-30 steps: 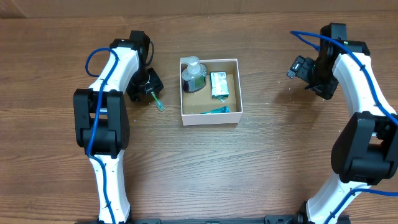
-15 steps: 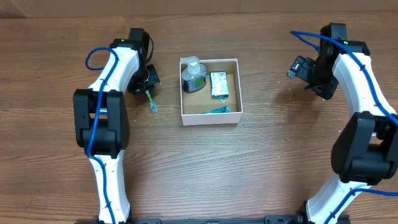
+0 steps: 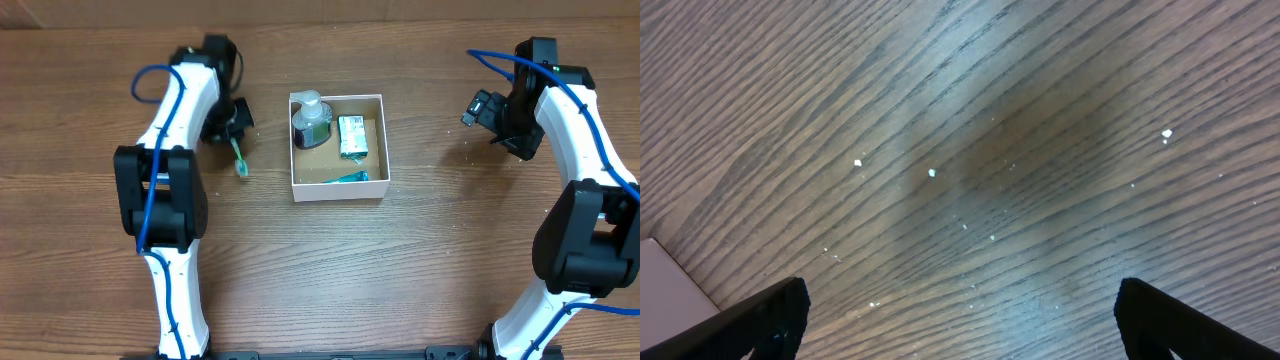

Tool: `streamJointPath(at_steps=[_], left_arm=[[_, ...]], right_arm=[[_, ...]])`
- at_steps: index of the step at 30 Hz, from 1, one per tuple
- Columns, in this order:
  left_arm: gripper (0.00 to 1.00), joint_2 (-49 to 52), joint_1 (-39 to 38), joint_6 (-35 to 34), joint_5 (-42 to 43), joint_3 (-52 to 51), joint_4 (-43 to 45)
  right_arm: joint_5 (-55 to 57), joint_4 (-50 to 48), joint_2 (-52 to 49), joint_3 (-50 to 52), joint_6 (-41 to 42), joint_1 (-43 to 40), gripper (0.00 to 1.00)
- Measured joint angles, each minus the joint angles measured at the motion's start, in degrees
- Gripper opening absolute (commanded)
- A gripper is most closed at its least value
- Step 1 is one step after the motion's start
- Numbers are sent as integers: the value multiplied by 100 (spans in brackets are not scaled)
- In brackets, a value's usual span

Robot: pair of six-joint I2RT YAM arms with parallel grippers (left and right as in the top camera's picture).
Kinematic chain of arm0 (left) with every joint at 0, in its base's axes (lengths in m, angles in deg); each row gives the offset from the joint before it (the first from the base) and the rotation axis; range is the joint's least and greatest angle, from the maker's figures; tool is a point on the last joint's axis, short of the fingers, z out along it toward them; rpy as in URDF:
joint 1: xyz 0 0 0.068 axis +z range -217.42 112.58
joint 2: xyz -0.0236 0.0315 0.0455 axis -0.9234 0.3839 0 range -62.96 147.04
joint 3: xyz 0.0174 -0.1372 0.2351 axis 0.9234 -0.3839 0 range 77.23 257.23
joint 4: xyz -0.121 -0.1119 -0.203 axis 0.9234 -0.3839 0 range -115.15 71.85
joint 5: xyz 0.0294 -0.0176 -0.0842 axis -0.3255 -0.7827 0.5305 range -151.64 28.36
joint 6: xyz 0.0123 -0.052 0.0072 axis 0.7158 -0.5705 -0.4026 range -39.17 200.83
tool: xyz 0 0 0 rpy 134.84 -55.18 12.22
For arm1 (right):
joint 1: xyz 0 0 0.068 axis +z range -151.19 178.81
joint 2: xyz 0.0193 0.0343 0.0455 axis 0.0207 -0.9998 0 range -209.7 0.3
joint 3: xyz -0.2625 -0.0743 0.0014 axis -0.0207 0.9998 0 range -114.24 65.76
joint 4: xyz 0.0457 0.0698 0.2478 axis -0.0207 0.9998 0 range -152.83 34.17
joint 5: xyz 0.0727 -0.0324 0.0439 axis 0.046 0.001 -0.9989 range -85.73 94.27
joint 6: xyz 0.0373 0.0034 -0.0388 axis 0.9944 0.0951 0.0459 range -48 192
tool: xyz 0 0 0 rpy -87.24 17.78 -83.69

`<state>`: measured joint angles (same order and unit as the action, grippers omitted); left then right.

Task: Pack container
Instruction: 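Move the left gripper to the green toothbrush and grasp it, then carry the toothbrush with the left gripper and lower it into the box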

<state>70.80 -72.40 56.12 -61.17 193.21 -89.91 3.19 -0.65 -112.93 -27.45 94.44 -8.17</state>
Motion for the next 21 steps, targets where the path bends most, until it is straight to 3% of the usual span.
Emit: streamJointPath(at_steps=[6, 11, 16, 21], left_arm=[[4, -11, 85, 396, 68, 2044, -1023], [4, -181, 35, 1182, 581, 3451, -1534], [4, -643, -409, 2411, 1373, 3982, -1814], [4, -944, -1412, 3748, 1716, 4070, -2361]], right_arm=[[-2, -2, 0, 0, 4, 0, 100], [0, 0, 0, 2, 0, 2, 100], [-2, 0, 0, 2, 2, 0, 100], [0, -2, 0, 0, 2, 0, 100]])
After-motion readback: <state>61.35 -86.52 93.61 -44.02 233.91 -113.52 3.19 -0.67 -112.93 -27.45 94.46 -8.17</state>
